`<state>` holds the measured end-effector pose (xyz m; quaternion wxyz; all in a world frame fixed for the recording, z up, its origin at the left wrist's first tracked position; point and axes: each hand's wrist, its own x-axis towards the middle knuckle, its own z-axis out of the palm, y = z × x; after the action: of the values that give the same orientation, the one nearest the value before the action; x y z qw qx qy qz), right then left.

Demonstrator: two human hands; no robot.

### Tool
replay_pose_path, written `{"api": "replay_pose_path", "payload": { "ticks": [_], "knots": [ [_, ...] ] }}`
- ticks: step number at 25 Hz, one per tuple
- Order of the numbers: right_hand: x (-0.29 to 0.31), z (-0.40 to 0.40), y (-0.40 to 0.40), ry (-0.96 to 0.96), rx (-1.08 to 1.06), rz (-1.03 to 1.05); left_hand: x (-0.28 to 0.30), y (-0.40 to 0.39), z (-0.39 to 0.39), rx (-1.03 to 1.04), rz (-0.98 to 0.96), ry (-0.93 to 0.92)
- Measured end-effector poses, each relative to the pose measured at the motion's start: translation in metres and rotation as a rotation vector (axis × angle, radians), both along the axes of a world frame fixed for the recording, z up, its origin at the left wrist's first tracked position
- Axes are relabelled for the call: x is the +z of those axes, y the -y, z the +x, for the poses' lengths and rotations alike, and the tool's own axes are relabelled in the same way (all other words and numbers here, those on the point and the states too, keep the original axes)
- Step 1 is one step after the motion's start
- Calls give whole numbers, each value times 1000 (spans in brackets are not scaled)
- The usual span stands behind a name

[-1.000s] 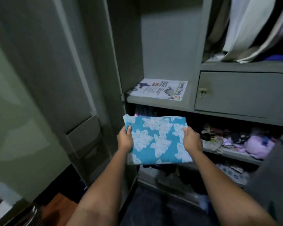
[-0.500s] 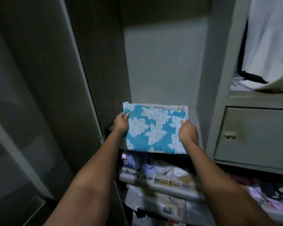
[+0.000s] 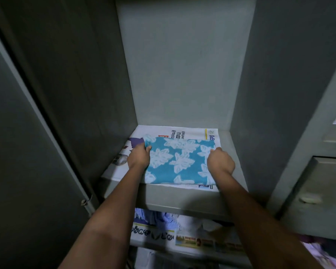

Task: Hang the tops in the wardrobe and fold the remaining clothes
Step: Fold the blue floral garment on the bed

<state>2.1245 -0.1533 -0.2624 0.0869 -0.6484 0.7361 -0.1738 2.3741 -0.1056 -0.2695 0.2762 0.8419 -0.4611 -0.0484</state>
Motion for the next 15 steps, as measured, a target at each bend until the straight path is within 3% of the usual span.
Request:
{"api": "replay_pose_path", "payload": {
  "ticks": [4, 7, 10, 12, 15],
  "knots": [
    [10, 0, -3, 18, -39, -23, 17, -8, 3, 100, -9, 25],
    [18, -6, -20, 174, 31, -123, 35, -30, 2, 39, -246, -243],
    [33, -9, -55, 472, 108, -119, 55, -66, -16, -63, -435, -534],
    [42, -14, -96, 656, 130, -112, 61, -99, -31, -124, -457, -653],
    [41, -30, -162, 768, 137, -92, 57, -152, -56, -216, -440, -772]
  ]
}}
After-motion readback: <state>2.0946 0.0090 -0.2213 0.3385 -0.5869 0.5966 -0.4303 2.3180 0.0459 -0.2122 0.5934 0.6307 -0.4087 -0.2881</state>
